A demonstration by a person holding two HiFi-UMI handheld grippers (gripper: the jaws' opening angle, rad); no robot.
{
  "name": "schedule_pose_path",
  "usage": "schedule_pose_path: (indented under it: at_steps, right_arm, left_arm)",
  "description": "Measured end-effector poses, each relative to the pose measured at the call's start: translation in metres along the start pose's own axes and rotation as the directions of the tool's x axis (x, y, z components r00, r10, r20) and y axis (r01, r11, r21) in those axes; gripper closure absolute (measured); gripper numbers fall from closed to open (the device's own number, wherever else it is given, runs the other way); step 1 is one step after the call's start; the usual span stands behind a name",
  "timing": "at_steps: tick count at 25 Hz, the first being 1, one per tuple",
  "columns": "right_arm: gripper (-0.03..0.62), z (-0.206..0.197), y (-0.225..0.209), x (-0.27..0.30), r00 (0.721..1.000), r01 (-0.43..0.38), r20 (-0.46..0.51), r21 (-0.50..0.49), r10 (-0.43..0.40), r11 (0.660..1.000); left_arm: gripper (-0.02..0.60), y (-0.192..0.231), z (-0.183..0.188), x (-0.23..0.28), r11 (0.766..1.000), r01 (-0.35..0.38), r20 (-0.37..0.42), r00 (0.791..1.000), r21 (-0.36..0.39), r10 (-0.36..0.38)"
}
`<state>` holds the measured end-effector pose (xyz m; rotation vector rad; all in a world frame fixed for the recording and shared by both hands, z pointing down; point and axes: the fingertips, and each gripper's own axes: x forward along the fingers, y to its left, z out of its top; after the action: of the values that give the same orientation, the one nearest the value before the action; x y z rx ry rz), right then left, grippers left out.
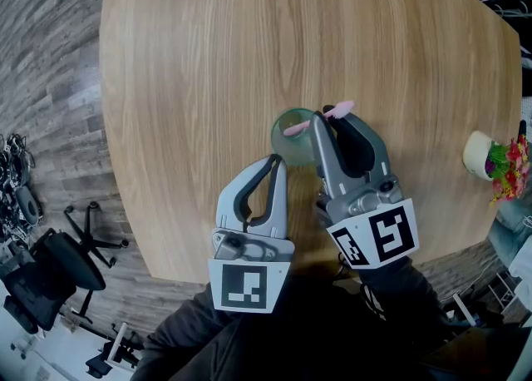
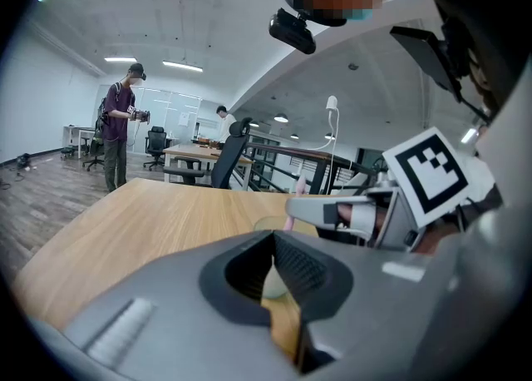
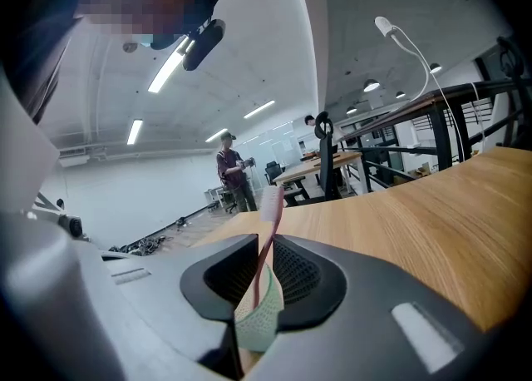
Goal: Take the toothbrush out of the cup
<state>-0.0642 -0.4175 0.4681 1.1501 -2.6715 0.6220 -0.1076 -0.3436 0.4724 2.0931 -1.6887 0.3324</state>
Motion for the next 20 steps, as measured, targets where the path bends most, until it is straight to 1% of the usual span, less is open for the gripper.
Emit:
schedule_pose_path:
  at_steps: [4,8,20]
  right_arm:
    - [0.568,0.005,0.004,-0.002,1.000,-0.007,0.017,-0.007,0.007,1.000]
    - [0.582,0.008,0.007,-0.004,1.000,-0.013,0.023,-0.016,0.013,1.000]
    - [0.582,0.026,0.018,-0.022,0.997,-0.006,0.074,-0.043,0.009,0.999]
  left_arm:
    - [0.574,0.000,0.003,-0.002,1.000,-0.002,0.011,1.000,0.001,0.002]
    - [0.574,-0.002,0.006,-0.005,1.000,0.000,0.018,1.000,0.013,-0.001]
    - [0.574,-0.009,0.018,-0.024,1.000,-0.002,0.056,0.998,0.021,0.001]
